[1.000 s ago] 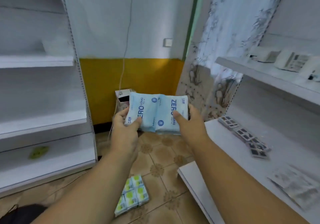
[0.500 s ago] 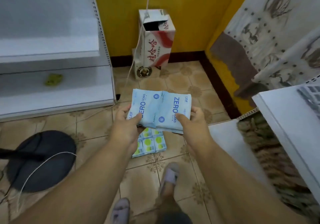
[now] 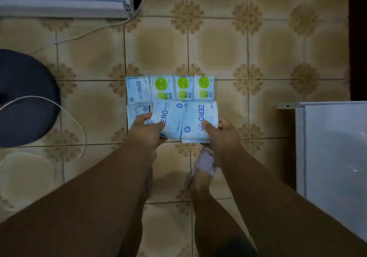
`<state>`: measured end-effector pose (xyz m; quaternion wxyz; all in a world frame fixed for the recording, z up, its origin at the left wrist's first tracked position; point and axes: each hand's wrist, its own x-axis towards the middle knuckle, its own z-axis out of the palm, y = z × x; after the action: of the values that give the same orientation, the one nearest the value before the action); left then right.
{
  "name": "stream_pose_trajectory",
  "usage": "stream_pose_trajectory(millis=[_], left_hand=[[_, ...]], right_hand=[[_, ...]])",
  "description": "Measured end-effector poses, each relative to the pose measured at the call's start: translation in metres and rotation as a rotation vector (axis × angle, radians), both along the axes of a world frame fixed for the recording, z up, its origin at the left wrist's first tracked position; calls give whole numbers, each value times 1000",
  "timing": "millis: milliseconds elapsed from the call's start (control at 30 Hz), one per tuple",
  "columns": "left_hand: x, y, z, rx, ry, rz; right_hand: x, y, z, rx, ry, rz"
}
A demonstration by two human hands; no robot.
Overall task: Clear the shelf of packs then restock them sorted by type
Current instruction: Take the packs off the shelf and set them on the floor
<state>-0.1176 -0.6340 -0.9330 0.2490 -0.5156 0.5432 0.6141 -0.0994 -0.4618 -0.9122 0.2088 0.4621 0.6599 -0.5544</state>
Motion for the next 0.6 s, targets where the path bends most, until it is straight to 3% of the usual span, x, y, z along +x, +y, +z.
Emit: stream_pose_trajectory(millis=[233, 400, 533, 600], left_hand=[[20, -68, -116, -121, 63, 119], [20, -82, -160, -237, 73, 58], [19, -84, -189, -360, 51, 23], [20, -87, -197, -473, 19, -131]], right_hand=[[-7, -74, -137, 36, -66, 191], [-11, -94, -186, 60, -70, 187], [-19, -98, -212, 157, -60, 357], [-21, -99, -218, 242, -84, 464]])
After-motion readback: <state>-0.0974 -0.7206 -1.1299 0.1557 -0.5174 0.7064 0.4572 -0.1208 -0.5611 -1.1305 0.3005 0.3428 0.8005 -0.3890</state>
